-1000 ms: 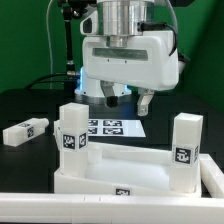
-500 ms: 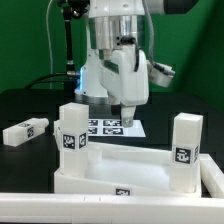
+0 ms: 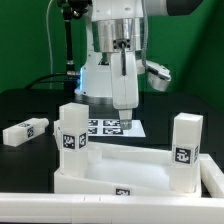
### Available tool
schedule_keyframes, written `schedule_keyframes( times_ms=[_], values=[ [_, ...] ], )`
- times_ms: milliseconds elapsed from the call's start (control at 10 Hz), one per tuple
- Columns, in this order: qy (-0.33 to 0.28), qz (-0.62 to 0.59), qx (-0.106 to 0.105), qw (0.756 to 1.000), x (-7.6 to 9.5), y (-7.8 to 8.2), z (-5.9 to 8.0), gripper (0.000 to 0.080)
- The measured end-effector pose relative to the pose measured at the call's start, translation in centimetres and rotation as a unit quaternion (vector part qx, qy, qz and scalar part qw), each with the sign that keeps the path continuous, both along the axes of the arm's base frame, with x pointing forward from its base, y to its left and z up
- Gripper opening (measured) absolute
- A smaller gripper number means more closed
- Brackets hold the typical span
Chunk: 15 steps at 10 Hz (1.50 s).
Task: Assemble desk
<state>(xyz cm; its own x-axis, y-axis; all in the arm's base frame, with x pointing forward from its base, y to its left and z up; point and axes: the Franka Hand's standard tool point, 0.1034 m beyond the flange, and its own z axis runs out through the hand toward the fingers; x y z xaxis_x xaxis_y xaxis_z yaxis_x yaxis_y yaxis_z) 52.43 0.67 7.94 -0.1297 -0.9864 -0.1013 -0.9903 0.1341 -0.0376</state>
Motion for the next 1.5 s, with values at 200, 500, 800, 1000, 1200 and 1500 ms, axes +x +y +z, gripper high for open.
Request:
schedule_keyframes(
  times_ms=[200, 500, 800, 1000, 1200, 1500],
  values=[
    [0.01, -0.06, 0.007, 0.998, -0.2, -0.1, -0.8, 0.0649],
    [0.022, -0.065, 0.004, 0.998, -0.4, -0.3, -2.7, 0.0649],
    [0.039, -0.063, -0.009, 0.997, -1.4, -0.7, -5.3, 0.0649],
    [0.05, -0.057, -0.015, 0.997, -1.5, -0.5, -7.0, 0.0649],
    [0.052, -0.053, -0.017, 0.997, -1.7, -0.2, -7.2, 0.0649],
    [0.05, -0.047, -0.017, 0.997, -1.6, -0.2, -7.1, 0.0398]
  ],
)
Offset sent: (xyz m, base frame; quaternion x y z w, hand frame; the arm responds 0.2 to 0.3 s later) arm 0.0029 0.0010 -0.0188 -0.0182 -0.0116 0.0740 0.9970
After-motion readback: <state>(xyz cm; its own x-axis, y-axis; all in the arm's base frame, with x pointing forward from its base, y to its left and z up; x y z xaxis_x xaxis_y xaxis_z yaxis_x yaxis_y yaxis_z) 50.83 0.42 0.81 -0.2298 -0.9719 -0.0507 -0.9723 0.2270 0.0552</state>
